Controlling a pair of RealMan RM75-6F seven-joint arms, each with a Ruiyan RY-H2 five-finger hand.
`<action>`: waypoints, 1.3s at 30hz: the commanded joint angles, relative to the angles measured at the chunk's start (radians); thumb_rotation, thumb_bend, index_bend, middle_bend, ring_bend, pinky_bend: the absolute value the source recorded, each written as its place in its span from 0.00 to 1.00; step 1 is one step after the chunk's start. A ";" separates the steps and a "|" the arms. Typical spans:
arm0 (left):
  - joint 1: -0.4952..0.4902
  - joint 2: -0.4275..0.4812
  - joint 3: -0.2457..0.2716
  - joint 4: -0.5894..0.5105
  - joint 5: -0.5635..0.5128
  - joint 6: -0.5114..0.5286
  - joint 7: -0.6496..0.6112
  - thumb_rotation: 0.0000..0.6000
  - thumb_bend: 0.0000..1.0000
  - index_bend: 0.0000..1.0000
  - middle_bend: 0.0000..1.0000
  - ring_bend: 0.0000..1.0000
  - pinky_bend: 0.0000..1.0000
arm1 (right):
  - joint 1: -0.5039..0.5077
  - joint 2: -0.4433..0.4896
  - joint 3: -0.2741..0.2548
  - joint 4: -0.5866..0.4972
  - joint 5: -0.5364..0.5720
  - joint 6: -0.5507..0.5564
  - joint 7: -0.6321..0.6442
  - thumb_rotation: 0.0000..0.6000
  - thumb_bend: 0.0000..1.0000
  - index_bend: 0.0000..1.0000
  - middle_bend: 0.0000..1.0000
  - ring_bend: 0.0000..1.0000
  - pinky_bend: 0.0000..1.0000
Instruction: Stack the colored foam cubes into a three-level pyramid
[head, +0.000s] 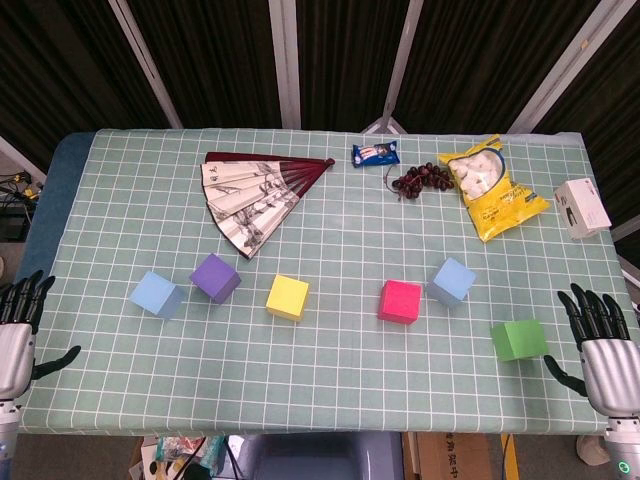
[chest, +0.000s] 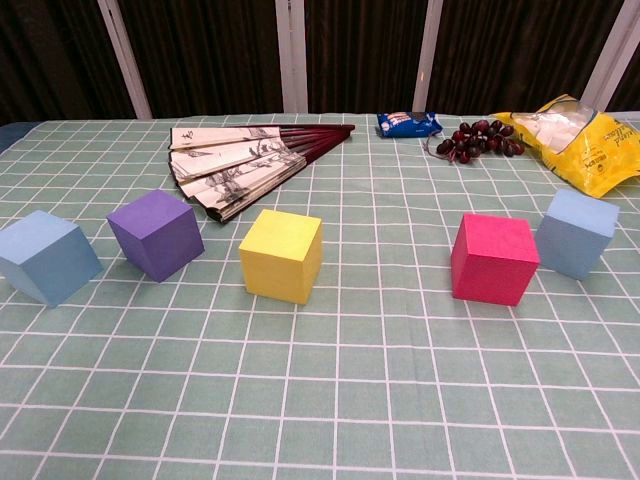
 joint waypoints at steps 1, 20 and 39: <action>0.000 0.001 0.000 0.000 -0.002 -0.003 0.000 1.00 0.01 0.00 0.00 0.03 0.03 | 0.001 -0.001 0.000 -0.001 0.000 -0.002 -0.002 1.00 0.24 0.00 0.00 0.00 0.00; -0.016 0.019 0.011 -0.008 0.000 -0.040 0.030 1.00 0.02 0.00 0.00 0.03 0.03 | 0.003 -0.002 0.005 -0.004 0.011 -0.008 0.001 1.00 0.24 0.00 0.00 0.00 0.00; -0.266 0.034 -0.101 -0.175 -0.175 -0.359 0.314 1.00 0.04 0.00 0.08 0.03 0.04 | 0.019 -0.027 0.010 -0.006 0.042 -0.047 -0.010 1.00 0.24 0.00 0.00 0.00 0.00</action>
